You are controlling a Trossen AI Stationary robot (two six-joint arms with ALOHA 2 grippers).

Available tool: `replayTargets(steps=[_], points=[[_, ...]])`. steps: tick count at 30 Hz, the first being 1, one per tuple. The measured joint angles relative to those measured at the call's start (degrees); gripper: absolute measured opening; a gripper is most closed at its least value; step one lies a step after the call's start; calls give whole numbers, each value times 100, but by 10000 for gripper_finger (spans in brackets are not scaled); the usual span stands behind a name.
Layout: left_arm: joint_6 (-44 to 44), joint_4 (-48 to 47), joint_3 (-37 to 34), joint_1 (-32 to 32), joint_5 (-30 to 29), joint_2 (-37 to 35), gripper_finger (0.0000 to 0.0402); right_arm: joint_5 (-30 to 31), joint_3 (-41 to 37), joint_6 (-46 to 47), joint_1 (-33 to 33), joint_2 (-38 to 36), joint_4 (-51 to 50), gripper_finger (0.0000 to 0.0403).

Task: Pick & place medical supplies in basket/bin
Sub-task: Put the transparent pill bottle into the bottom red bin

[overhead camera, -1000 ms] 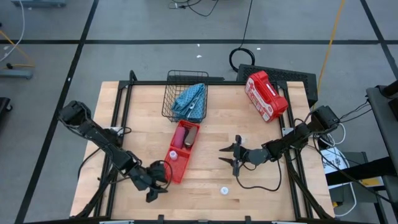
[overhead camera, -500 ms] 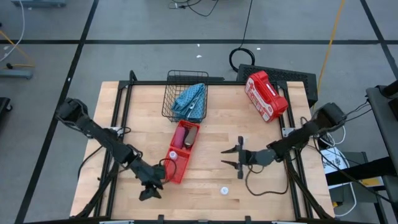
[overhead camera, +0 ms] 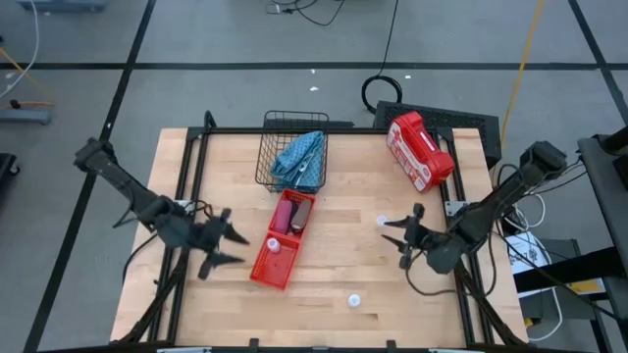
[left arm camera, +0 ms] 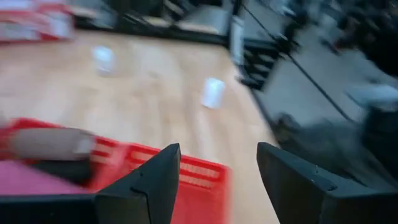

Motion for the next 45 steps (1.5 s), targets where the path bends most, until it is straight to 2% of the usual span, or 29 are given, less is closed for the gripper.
replayTargets(steps=[2,7,12,18,22,26,37,41,45], points=[[58,236,-337,141,-141,-354,223,-223,0,659,-1,-102,-740,141],[76,818,-1043,595,122,-1020,223,-1073,-2,2075,-132,-228,-2189,117],[142,799,-1231,949,199,-1273,223,-1347,-119,2846,-386,-125,-2728,97],[221,841,-1231,1185,177,-1272,223,-1489,-813,3275,-510,-142,-1506,87],[197,984,-1231,1263,175,-1270,223,-1904,-1475,2840,-583,-99,-420,89],[219,1052,-1231,1292,154,-1270,223,-1896,-1926,2522,-727,14,502,89],[274,1215,-1231,1303,150,-1270,223,-1756,-2033,2286,-1253,445,835,72],[422,1215,-1231,1301,-105,-1270,223,-1751,-2031,2412,-1394,523,882,88],[551,1213,-1231,1303,-511,-1270,223,-1720,-2038,1650,-1399,670,1217,123]])
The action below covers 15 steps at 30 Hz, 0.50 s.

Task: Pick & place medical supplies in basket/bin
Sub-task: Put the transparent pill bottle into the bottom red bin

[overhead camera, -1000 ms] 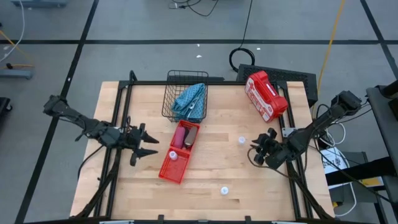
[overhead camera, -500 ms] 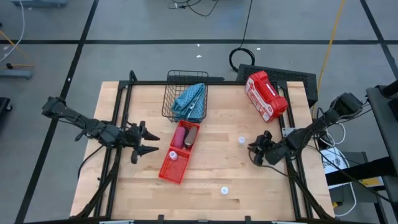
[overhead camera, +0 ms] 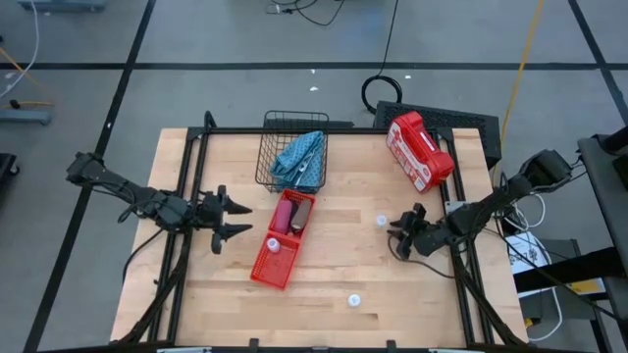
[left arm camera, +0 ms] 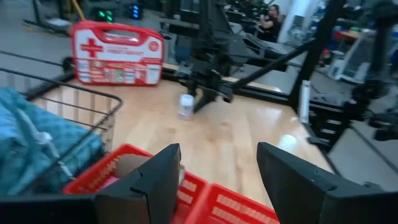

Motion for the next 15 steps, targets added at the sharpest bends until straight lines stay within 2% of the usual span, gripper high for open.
replayTargets(steps=[4,8,11,15], points=[[126,-2,0,0,-86,0,223,97,-7,-631,-2,211,457,175],[126,-4,0,0,-88,0,223,191,-8,-751,-4,446,694,221],[127,-4,0,0,-90,0,223,280,-10,-727,-4,681,1051,240],[179,-2,0,0,-101,0,223,269,-21,-1010,-13,1064,1825,246]])
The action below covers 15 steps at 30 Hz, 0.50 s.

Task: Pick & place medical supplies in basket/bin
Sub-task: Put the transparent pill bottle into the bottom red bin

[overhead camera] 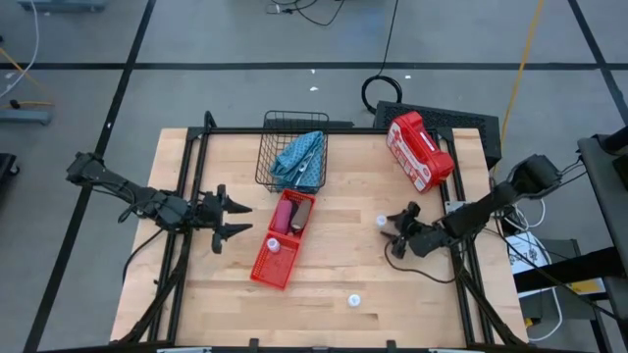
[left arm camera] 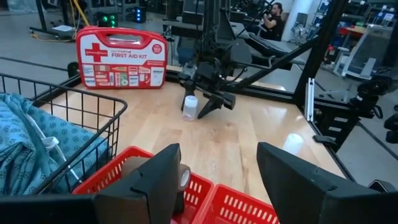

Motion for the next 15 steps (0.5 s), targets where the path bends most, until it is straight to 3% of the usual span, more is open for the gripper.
replayTargets(steps=[15], points=[[-402,211,2,0,-156,2,223,25,13,-217,-177,1138,1603,194]])
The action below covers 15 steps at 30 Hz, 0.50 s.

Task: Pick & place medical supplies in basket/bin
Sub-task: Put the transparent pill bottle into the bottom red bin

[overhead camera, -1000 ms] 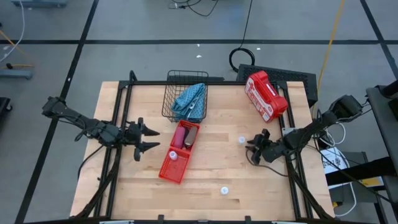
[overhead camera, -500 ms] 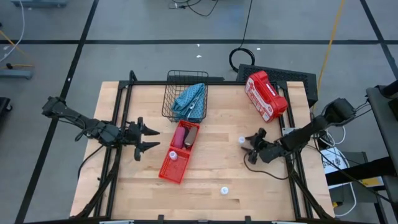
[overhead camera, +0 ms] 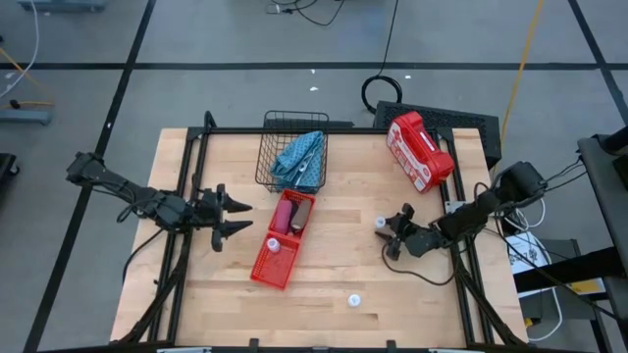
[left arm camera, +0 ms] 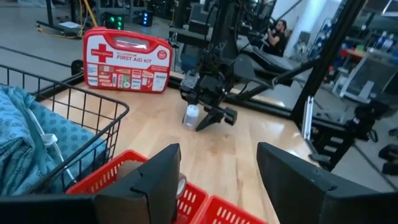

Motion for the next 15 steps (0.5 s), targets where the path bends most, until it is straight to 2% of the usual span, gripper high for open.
replayTargets(steps=[5,8,15], points=[[30,285,0,45,-86,236,223,481,-4,-344,-11,101,491,149],[44,490,0,168,-86,479,223,528,0,-421,-42,101,629,127],[-148,934,242,599,-6,1134,223,504,0,-683,-76,101,829,134]])
